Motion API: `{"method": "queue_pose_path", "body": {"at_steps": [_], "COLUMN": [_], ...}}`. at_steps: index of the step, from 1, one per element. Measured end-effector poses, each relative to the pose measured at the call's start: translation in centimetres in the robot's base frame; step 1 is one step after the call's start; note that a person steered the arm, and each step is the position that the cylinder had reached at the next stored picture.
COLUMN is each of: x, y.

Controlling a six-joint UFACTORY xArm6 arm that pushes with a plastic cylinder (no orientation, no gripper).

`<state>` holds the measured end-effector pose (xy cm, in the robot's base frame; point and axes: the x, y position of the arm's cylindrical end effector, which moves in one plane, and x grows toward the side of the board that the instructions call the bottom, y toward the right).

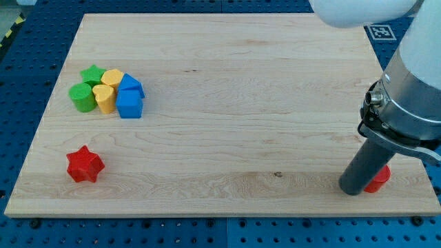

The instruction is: Move the red star to the bottom center

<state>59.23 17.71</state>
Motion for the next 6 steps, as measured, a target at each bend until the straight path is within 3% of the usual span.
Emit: {"method": "queue_pose_path", "body": {"at_steps": [3, 4, 6], "x": [0.0, 0.0, 0.0], "y": [1.0, -4.8, -6.4]}}
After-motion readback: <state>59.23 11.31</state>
